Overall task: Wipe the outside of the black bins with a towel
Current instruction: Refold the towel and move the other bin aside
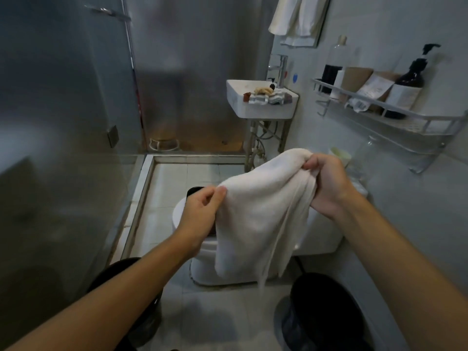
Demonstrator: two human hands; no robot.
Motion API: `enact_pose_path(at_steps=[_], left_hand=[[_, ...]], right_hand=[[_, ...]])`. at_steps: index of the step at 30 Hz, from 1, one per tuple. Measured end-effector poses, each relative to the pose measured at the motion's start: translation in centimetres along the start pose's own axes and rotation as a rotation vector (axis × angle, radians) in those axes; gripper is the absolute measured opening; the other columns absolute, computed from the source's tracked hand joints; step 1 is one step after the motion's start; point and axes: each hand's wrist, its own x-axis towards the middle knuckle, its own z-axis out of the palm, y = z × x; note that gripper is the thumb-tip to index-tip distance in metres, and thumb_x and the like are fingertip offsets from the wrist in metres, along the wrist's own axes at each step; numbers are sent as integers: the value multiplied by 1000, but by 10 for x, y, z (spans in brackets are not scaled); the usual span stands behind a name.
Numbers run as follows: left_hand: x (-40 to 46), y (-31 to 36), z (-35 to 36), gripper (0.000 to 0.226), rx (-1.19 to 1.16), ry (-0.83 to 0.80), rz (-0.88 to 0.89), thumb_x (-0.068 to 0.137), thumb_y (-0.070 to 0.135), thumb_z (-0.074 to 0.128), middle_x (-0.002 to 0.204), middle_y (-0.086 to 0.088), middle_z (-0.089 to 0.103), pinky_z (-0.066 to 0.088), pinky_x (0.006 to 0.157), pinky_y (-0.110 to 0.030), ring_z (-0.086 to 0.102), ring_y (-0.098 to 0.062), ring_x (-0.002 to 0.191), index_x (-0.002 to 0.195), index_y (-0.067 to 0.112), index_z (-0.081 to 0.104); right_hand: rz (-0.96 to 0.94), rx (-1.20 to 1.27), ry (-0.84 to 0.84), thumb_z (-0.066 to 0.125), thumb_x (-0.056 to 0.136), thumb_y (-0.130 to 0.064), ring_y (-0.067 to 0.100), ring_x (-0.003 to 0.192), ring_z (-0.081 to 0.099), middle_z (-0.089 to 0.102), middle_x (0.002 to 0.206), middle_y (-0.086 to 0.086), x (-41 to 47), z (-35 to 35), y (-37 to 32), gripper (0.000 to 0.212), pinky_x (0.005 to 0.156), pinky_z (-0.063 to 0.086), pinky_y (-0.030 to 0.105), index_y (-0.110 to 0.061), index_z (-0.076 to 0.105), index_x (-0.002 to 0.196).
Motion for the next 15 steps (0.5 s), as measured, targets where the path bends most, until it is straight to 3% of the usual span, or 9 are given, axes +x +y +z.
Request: enact_pose_path(at_steps=[2,4,6,10,12,15], left_hand=[[1,15,1,32,126,9,105,101,37,39,76,-1,54,46,69,-17,52,-6,71,87,15,58],[0,27,2,33,222,-30,155,102,36,34,77,2,50,41,63,-12,47,0,68,90,15,56],[-2,36,5,37,234,-42,148,102,39,31,85,-2,53,43,68,-17,51,-7,77,99,12,56],[-2,53,11,46,53,-37,-8,99,53,28,107,1,60,50,87,-30,58,-12,99,116,21,56],[-2,59,13,48,-79,-64,-125,96,58,29,113,3,61,50,90,-34,59,-14,104,118,25,56],[-6,64,11,38,-184,-85,-193,97,56,33,110,3,62,49,89,-32,59,-14,103,105,28,57]], right_hand=[[22,41,7,44,59,-11,30,81,67,67,87,15,1,-9,3,41,80,55,36,-3,65,93],[37,81,18,44,60,-10,31,84,69,70,90,16,4,-18,4,44,77,59,38,-2,65,98],[54,89,55,44,60,-10,33,89,66,68,93,16,6,-23,6,44,80,56,39,-2,63,99],[101,114,95,43,59,-11,29,79,58,60,81,11,7,-22,21,35,84,47,37,-5,58,89],[132,152,89,43,60,-11,30,84,59,62,88,14,7,-22,31,40,90,46,39,-2,59,96],[187,127,80,51,73,-25,31,107,57,63,114,18,7,-24,51,55,94,43,45,-1,59,122]])
